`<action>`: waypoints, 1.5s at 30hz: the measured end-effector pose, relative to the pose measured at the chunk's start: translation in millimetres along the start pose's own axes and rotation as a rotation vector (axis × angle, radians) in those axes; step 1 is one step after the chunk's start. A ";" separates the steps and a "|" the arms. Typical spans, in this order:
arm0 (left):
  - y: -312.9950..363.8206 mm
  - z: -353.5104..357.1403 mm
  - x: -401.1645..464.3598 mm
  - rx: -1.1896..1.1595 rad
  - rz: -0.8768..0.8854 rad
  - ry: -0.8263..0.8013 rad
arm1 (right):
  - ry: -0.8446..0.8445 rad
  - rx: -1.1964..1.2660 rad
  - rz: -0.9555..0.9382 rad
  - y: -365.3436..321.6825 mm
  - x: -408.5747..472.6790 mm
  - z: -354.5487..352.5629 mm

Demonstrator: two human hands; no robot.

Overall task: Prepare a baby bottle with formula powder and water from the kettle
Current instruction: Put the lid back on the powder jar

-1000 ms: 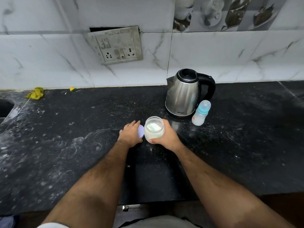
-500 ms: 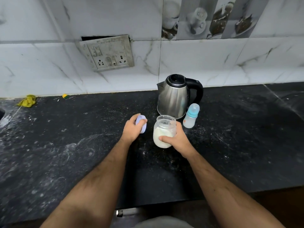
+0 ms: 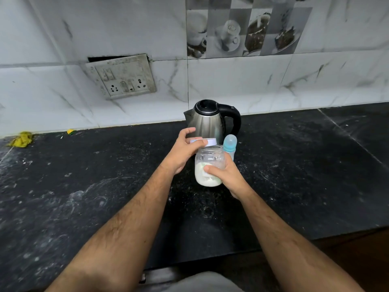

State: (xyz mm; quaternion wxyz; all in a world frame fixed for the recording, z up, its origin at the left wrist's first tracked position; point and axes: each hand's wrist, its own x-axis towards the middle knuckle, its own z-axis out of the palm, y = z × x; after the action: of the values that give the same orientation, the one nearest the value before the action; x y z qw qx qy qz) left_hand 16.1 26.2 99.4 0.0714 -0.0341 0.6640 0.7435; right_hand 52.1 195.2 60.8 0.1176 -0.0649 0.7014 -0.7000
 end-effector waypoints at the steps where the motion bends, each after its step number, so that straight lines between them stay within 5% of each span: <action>1: 0.4 2.0 -1.3 0.041 -0.001 -0.016 | -0.003 -0.005 -0.002 -0.8 -0.5 -0.7; 11: 11.1 9.4 -10.9 0.274 0.043 -0.154 | -0.122 -0.058 -0.078 -20.2 -11.9 0.2; 32: 12.9 6.7 -23.0 0.278 -0.047 -0.127 | -0.045 -0.176 -0.026 -16.9 -7.9 15.3; 45: 16.2 1.1 -20.6 0.425 0.068 0.030 | -0.003 -0.165 0.010 -16.2 -4.6 19.2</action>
State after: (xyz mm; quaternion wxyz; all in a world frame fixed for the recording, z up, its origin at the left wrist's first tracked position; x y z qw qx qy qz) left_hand 34.1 24.2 118.4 0.0418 -0.0069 0.8075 0.5883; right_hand 60.3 177.6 77.5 0.1165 -0.0719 0.7568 -0.6392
